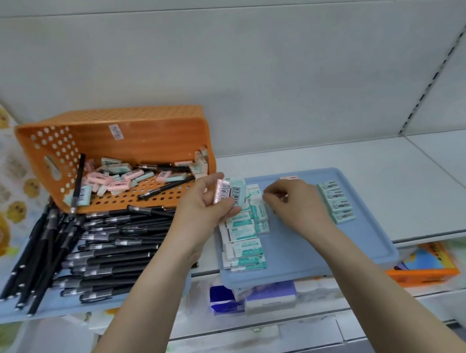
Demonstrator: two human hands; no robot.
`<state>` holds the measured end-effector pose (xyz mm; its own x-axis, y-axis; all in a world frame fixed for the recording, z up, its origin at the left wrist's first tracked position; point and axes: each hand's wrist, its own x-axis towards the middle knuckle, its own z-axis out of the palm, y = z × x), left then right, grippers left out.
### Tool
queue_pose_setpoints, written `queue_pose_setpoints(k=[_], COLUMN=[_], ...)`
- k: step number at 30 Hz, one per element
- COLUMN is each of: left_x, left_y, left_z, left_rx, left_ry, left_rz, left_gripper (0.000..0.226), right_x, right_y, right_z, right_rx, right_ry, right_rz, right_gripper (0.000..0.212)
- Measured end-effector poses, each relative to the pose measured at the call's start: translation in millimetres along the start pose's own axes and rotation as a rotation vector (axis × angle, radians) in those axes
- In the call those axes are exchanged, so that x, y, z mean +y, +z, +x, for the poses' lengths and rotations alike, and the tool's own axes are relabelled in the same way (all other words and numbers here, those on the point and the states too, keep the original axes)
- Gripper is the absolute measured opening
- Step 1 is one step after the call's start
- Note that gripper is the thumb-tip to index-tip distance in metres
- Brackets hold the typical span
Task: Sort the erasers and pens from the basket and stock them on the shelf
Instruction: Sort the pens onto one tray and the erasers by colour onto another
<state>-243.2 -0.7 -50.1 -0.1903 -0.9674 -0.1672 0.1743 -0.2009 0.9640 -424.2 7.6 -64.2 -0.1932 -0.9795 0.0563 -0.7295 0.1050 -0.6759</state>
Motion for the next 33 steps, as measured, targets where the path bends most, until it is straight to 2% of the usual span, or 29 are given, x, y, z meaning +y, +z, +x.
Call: queue_pose_setpoints(k=[2, 5, 9, 11, 13, 17, 21, 24, 26, 29, 33], left_x=[-1.9, -5.3, -4.6, -3.2, -4.3, -12.5, -19.5, -26.8, -30.6, -32.6, -32.5], left_y=[4.5, 16.5, 28.3, 31.8, 36.9, 54.5, 75.6, 83.8, 88.0, 95.6, 100.7], left_z=[2.1, 5.8, 9.2, 9.3, 8.9, 7.9, 3.9, 2.7, 2.2, 0.3, -4.8], left_rx=[-0.006, -0.028, -0.023, -0.032, -0.045, -0.067, -0.096, -0.088, -0.070, -0.041, -0.024], left_ry=[0.008, 0.024, 0.092, 0.131, 0.153, 0.172, 0.173, 0.165, 0.177, 0.192, 0.185], left_rz=[0.040, 0.123, 0.192, 0.259, 0.318, 0.388, 0.378, 0.402, 0.464, 0.486, 0.453], left_gripper=[0.039, 0.031, 0.017, 0.011, 0.013, 0.016, 0.013, 0.009, 0.009, 0.010, 0.011], right_x=[-8.9, -21.5, 2.6, 27.0, 51.8, 82.4, 97.7, 107.1, 110.9, 115.5, 112.6], right_y=[-8.3, -15.8, -35.3, -54.7, -76.7, -101.3, -91.7, -95.6, -104.1, -113.5, -106.0], right_z=[-5.8, -12.7, -4.9, -1.2, -2.2, -18.8, -40.6, -50.8, -55.2, -57.3, -57.0], right_rx=[0.034, -0.099, 0.075, 0.178, 0.191, 0.057, -0.079, -0.154, -0.143, -0.044, -0.110], right_ry=[-0.033, -0.034, 0.065, 0.080, 0.069, -0.033, -0.175, -0.175, -0.148, -0.129, -0.163], right_rz=[0.192, 0.485, 0.602, 0.449, 0.210, -0.029, -0.222, -0.242, -0.222, -0.225, -0.200], right_gripper=[0.017, 0.009, 0.006, 0.006, 0.013, 0.022, 0.021, 0.039, 0.048, 0.041, 0.029])
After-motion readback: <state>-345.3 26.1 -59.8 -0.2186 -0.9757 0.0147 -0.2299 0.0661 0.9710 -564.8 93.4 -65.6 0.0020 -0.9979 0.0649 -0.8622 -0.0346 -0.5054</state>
